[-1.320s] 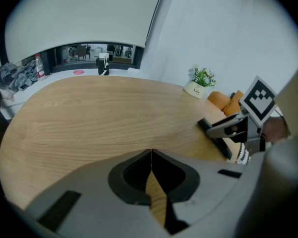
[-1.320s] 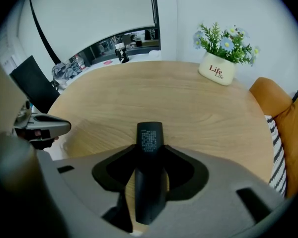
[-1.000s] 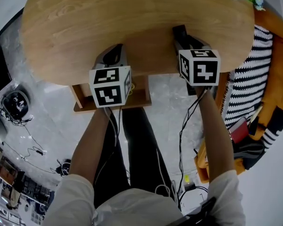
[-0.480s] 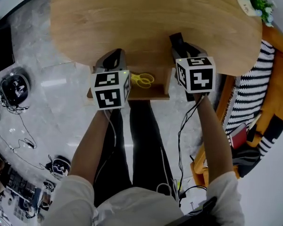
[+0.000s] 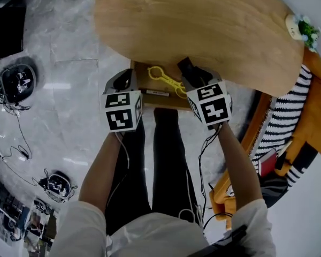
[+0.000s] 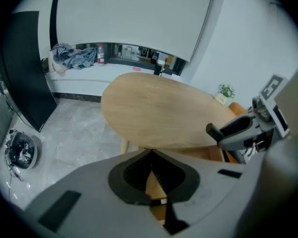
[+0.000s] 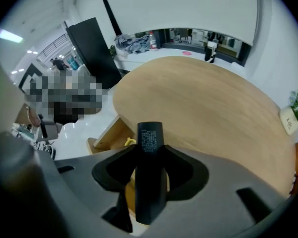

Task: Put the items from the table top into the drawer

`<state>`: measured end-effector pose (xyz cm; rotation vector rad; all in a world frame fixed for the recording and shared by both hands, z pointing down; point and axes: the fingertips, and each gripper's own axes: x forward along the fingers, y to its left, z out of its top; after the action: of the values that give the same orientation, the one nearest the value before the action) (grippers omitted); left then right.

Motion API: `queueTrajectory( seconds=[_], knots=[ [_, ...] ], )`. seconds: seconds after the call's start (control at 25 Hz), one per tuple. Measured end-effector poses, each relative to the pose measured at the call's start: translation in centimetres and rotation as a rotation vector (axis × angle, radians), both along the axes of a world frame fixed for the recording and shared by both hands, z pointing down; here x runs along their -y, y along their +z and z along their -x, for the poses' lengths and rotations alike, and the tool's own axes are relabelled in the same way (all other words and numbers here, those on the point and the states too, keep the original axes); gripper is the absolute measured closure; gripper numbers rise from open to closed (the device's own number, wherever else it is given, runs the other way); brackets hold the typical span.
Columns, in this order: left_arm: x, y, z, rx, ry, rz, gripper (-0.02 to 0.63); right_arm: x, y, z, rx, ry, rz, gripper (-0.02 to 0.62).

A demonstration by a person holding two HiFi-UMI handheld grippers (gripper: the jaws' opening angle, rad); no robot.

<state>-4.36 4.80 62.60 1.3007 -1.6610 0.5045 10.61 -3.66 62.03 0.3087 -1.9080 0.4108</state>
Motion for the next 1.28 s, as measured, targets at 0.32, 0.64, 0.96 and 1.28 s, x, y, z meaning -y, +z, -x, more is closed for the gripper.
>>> queueTrajectory(
  seconds=[0.32,0.64,0.96,1.28],
  knots=[
    [-2.9,1.2,2.0,-0.019,-0.019,0.002,0.597,-4.9,2.7,2.2,-0.036,-0.069,0.047,0.425],
    [-3.6,1.5,2.3,-0.033,0.023,-0.01,0.597,-7.0,4.2,3.3,-0.065,-0.108,0.086,0.422],
    [-4.4,1.8,2.7,-0.035,0.012,-0.008,0.597,-7.1,5.0,2.4,-0.083,-0.061,0.073,0.394],
    [-4.4,1.3,3.2,-0.024,0.001,-0.014,0.597,-6.3,4.3,2.4,-0.066,-0.021,0.055,0.408]
  ],
)
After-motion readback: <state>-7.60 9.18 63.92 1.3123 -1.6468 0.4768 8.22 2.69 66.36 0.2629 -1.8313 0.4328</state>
